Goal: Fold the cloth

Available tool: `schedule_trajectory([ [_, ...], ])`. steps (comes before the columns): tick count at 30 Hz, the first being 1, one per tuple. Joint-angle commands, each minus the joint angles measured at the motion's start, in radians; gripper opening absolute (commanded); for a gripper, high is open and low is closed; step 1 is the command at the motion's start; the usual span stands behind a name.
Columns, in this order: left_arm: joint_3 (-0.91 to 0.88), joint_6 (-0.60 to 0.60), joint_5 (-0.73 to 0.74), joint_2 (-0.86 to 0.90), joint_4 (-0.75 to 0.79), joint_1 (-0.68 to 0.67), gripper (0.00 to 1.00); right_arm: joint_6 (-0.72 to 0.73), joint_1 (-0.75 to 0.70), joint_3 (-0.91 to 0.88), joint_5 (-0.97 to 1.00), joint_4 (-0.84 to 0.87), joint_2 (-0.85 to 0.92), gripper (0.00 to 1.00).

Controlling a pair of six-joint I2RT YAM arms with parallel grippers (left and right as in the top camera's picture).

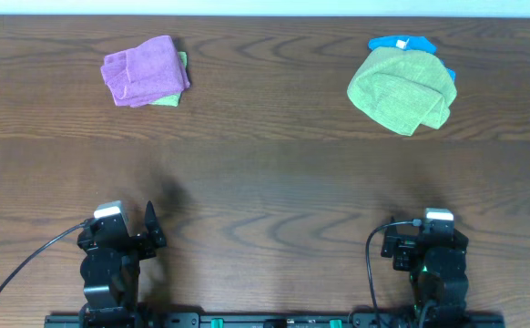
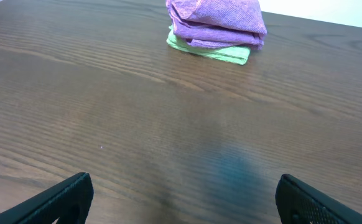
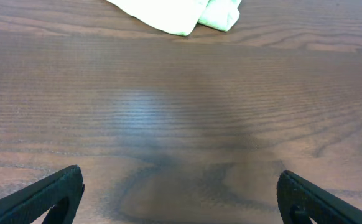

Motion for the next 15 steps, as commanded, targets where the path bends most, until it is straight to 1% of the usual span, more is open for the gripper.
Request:
schedule_trajectory([
  [1, -0.019, -0.011, -0.014, -0.008, 0.003, -0.003, 0.95, -0.011, -0.008, -0.007, -0.005, 0.000, -0.009, 0.99],
  [3, -0.019, -0.011, -0.013, -0.008, 0.003, -0.003, 0.95, -0.011, -0.008, -0.007, -0.007, 0.010, -0.009, 0.99],
  [7, -0.019, -0.011, -0.014, -0.008, 0.003, -0.003, 0.95, -0.012, -0.008, -0.007, -0.010, 0.092, -0.009, 0.99],
  [15, -0.019, -0.011, -0.014, -0.008, 0.003, -0.003, 0.95, -0.011, -0.008, -0.008, 0.026, 0.439, -0.009, 0.99],
])
